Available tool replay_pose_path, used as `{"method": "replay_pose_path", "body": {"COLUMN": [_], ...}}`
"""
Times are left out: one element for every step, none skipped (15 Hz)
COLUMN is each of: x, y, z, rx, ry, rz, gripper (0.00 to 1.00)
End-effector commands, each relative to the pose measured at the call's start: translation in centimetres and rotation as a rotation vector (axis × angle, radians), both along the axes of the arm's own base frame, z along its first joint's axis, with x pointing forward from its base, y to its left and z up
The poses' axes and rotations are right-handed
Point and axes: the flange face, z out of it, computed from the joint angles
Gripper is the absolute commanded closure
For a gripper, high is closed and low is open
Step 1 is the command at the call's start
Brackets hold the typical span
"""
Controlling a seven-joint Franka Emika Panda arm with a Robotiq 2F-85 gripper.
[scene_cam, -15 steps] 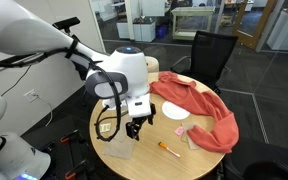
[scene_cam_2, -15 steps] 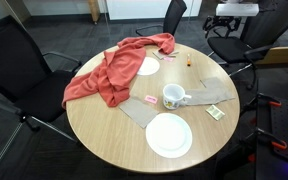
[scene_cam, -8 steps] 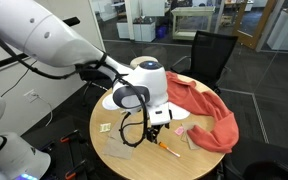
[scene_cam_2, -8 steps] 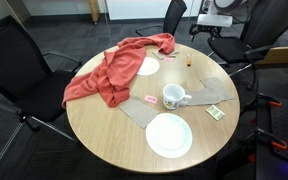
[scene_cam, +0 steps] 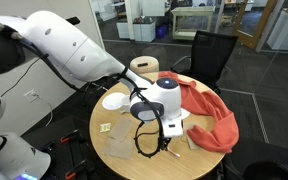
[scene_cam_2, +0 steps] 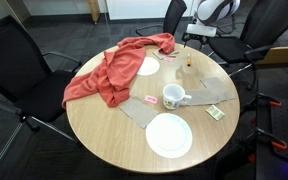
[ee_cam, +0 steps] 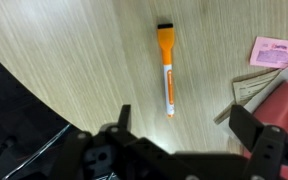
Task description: Put the marker inside the mug cup
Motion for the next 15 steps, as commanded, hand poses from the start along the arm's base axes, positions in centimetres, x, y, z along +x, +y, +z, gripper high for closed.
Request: {"method": "replay_pose_path", "body": {"x": [1.2, 1.3, 1.3, 1.5, 1.5, 1.6, 1.7, 1.8, 1.8, 1.9, 1.9, 1.9, 1.9, 1.9, 1.9], "y": [-1.8, -2.1, -2.4, -2.6, -2.8, -2.9, -3.0, -3.1, -3.2, -3.3, -3.3, -3.4, -3.5, -3.5, -3.5], "z": [-1.5, -2.0, -2.6, -3.0, -3.4, -3.7, -4.1, -4.3, -4.5, -4.8, -4.9, -5.0, -5.1, -5.2, -5.3], "rx": [0.003, 0.0, -0.002, -0.004, -0.003, -0.003, -0.004, -0.005, -0.006, -0.007, -0.008, -0.006, -0.003, -0.003, -0.001], "ry": [0.013, 0.018, 0.023, 0.026, 0.032, 0.037, 0.041, 0.043, 0.046, 0.049, 0.052, 0.055, 0.059, 0.063, 0.067], "rz": [-0.003, -0.007, -0.009, -0.012, -0.015, -0.015, -0.014, -0.014, -0.014, -0.013, -0.015, -0.015, -0.017, -0.017, -0.018], "gripper": [0.0, 0.0, 0.0, 0.0, 0.0, 0.0, 0.0, 0.0, 0.0, 0.0, 0.0, 0.0, 0.0, 0.0, 0.0]}}
